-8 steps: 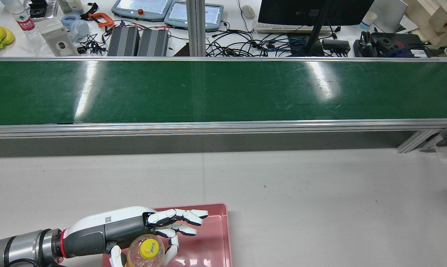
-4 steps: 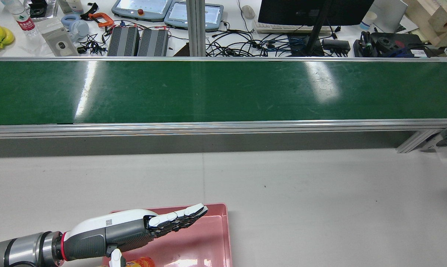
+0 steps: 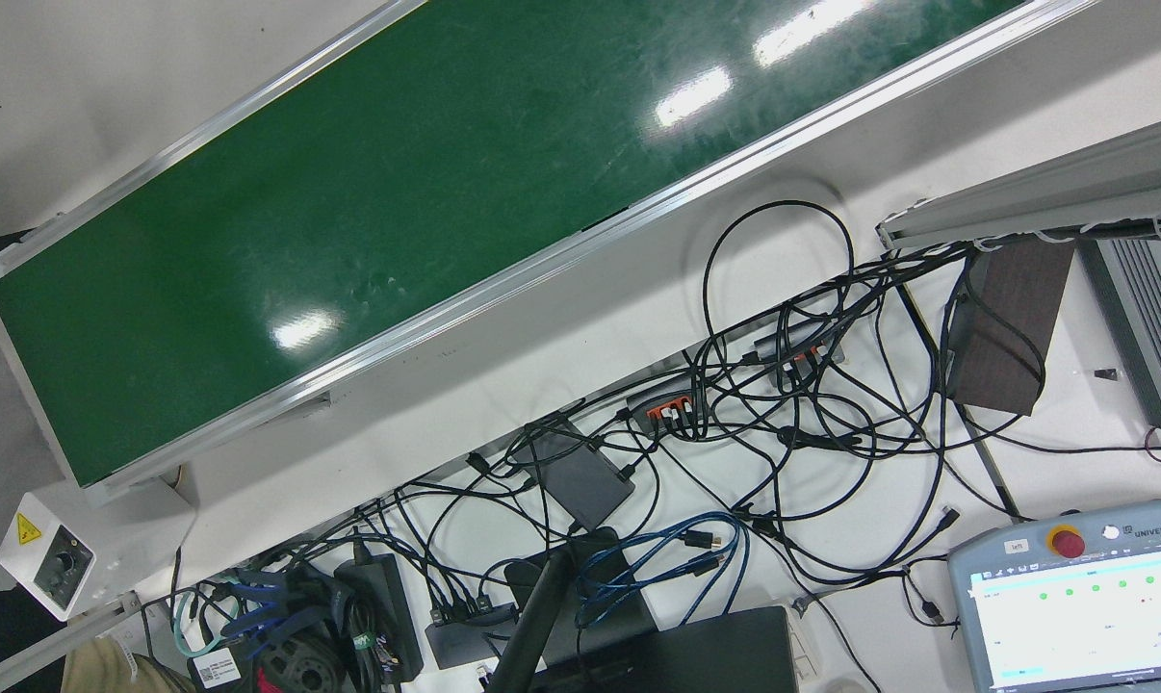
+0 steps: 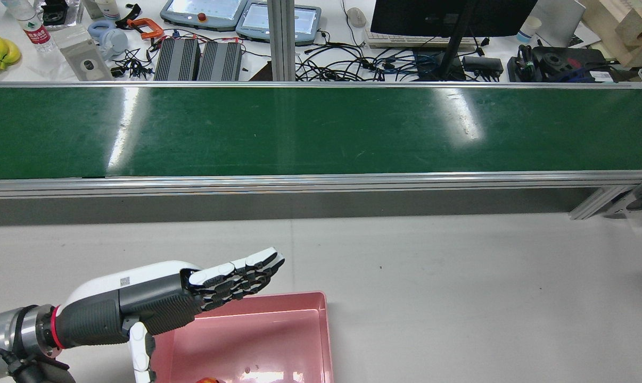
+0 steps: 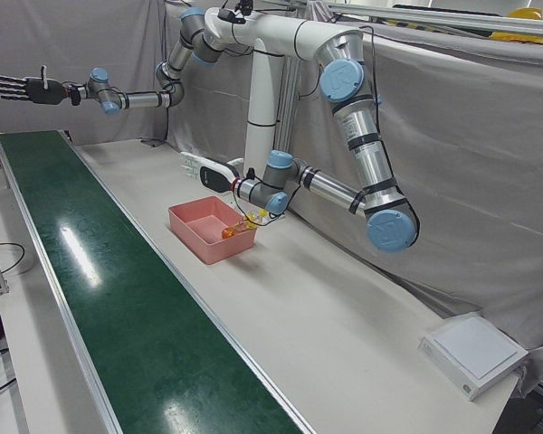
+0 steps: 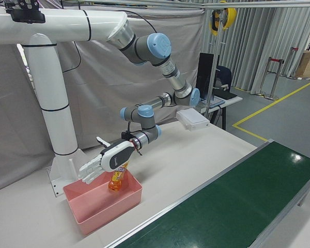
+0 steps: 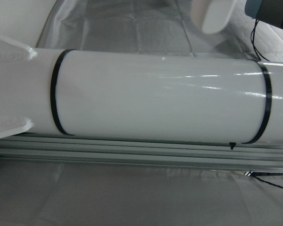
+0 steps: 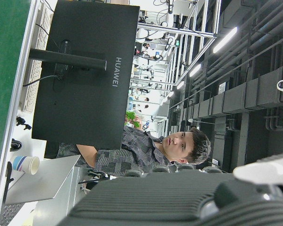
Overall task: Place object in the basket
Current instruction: 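Lower the bottle into the pink tray and open the left hand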
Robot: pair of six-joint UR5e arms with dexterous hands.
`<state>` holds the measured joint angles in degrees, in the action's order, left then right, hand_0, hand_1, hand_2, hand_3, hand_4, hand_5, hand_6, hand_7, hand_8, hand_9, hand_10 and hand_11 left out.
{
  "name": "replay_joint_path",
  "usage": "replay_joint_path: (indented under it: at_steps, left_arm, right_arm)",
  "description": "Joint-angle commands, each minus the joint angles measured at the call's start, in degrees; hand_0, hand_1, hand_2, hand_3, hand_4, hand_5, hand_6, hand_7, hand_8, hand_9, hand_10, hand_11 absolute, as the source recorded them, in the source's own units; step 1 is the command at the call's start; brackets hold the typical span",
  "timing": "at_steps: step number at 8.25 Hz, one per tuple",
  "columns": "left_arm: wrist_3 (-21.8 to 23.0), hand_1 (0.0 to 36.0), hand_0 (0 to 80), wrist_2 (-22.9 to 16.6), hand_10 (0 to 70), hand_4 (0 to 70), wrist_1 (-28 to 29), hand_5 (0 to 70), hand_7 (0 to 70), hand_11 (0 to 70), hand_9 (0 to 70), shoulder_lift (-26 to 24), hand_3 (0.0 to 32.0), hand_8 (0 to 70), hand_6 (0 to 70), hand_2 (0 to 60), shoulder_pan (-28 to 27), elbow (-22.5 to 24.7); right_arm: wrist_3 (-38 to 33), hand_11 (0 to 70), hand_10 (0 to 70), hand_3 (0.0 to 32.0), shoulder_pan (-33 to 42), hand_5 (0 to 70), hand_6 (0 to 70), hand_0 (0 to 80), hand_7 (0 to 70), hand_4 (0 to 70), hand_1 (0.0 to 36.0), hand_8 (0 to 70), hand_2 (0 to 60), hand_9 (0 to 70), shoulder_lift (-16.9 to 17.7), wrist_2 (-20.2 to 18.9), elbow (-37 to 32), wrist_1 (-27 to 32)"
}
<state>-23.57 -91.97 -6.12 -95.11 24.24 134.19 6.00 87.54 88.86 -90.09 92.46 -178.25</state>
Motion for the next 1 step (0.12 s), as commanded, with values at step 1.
replay_joint_path:
  at_steps: [1]
  left_arm:
    - [6.3, 14.6, 79.7, -0.7, 0.0, 0.0, -6.5, 0.0, 2.1, 0.0, 0.0, -0.2, 0.0, 0.0, 0.0, 0.0, 13.7, 1.7]
  right_arm:
    - [0.0, 0.0, 0.0, 0.0, 0.0, 0.0, 0.0, 0.0, 0.0, 0.0, 0.0, 0.0, 0.0, 0.0, 0.0, 0.0, 0.0, 0.0]
